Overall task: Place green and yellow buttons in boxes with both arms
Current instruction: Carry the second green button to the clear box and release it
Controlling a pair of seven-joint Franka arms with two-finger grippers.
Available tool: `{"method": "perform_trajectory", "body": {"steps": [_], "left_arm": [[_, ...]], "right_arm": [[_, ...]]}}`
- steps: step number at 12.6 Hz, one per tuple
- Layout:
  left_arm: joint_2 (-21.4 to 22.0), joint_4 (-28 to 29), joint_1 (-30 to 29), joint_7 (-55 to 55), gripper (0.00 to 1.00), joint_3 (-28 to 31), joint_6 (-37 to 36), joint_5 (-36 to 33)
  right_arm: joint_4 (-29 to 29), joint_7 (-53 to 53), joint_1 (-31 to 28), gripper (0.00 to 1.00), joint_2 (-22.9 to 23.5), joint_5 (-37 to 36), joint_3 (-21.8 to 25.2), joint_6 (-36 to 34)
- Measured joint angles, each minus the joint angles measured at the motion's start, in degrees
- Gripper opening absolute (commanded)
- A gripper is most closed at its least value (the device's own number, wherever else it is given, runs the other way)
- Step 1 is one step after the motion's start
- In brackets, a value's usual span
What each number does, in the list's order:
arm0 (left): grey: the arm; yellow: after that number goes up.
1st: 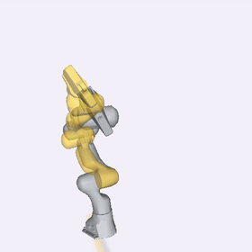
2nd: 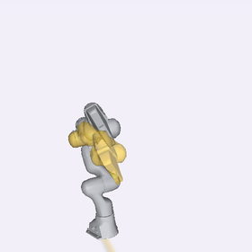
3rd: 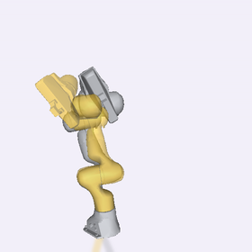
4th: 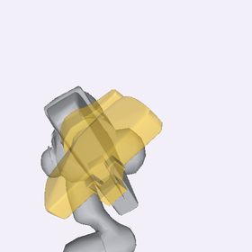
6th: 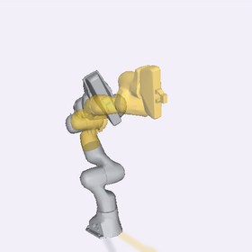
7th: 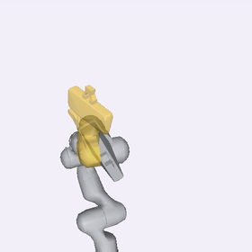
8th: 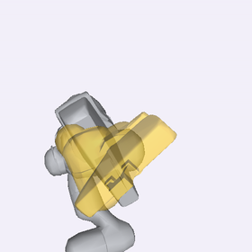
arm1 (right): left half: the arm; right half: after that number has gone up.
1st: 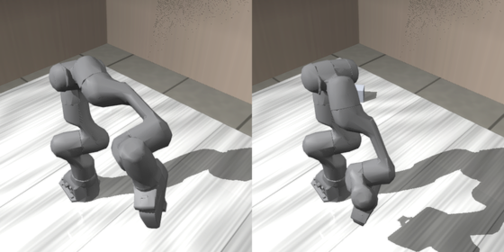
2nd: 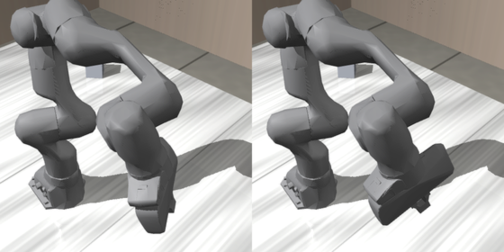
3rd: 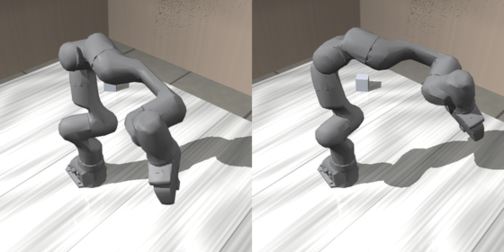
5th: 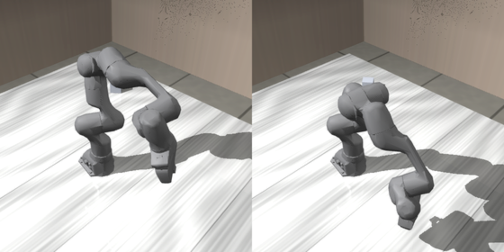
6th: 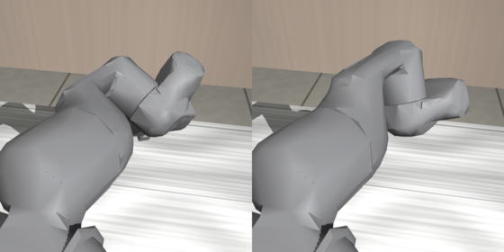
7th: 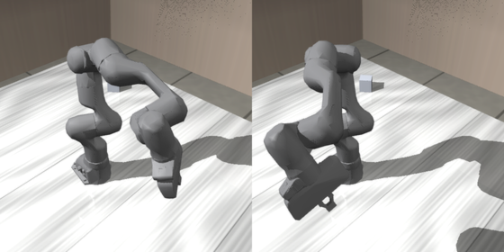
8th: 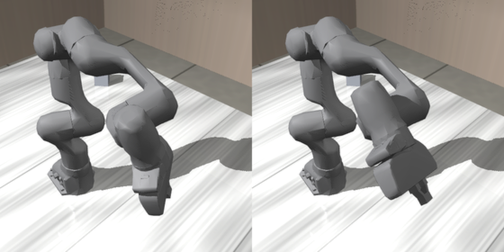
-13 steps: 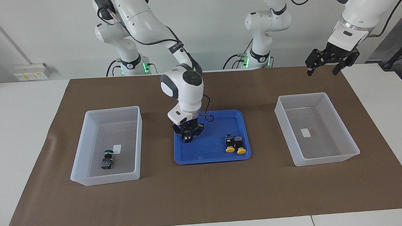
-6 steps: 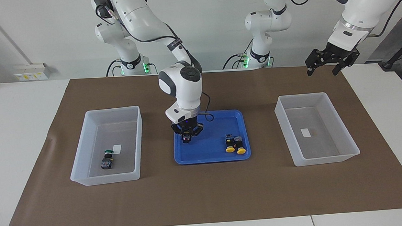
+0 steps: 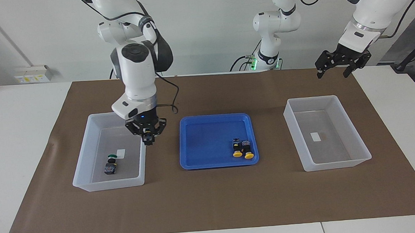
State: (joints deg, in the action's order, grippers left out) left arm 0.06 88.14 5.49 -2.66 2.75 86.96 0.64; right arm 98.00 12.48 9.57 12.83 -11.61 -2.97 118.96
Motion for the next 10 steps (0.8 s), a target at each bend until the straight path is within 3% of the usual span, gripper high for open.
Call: {"method": "perform_trajectory", "body": {"steps": [3,6,9,10], "left_arm": [[0.0,0.0,0.0,0.0,1.00,0.0,0.0,0.0],[0.0,0.0,0.0,0.0,1.00,0.0,0.0,0.0],[0.0,0.0,0.0,0.0,1.00,0.0,0.0,0.0],[0.0,0.0,0.0,0.0,1.00,0.0,0.0,0.0]], "right_arm": [[4.2,-13.0,-6.4,0.00,-0.3,5.4,0.0,0.9],[11.6,-18.6,-10.1,0.00,-1.1,9.2,0.0,7.0],[19.6,-18.6,-10.3,0.22,-1.2,9.4,0.0,16.1],[21.1,-18.5,-10.3,0.45,-1.2,10.2,0.0,17.4]]}}
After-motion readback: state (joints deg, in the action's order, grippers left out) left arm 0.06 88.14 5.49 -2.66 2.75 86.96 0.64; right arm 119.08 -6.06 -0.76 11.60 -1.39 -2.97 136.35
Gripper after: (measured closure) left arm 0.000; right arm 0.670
